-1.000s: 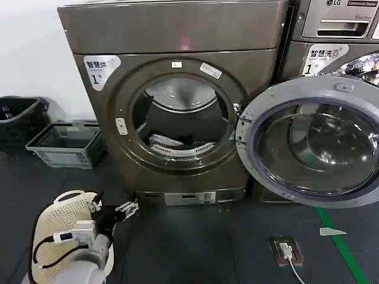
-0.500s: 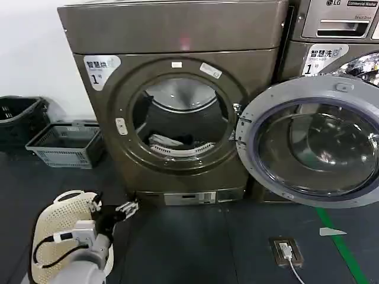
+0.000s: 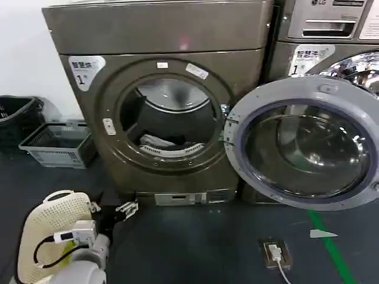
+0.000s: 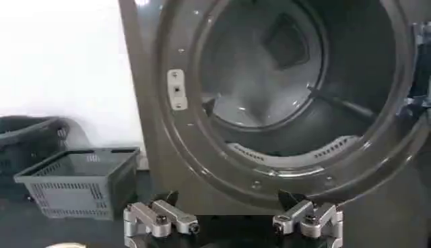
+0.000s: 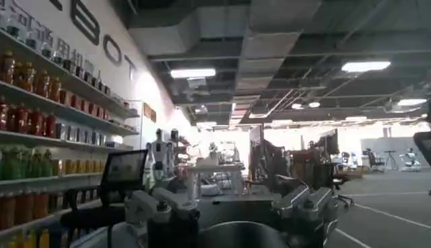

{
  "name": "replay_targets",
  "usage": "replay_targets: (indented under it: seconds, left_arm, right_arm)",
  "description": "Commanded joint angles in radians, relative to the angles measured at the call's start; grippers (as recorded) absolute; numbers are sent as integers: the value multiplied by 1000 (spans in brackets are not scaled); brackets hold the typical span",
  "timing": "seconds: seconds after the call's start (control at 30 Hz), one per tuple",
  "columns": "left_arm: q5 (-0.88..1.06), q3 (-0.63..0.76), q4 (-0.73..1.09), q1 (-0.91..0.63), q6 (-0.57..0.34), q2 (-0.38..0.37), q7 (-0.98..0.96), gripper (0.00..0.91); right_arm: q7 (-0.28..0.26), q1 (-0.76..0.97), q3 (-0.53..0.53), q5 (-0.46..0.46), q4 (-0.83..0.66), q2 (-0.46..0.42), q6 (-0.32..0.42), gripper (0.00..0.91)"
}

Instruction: Grasp the clothes from the dryer.

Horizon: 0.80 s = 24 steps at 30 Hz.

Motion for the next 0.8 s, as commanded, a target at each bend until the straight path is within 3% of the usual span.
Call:
replay_targets:
  seconds: [0.03, 0.8]
  left_arm:
    - [-1, -1, -1, 1, 49, 1, 0, 907]
    - [-2, -1, -6, 2, 49, 4, -1, 907]
  right_arm:
    - [1, 0, -1, 1, 0, 1, 1, 907]
    - [18, -5, 5, 16, 0, 6, 30, 907]
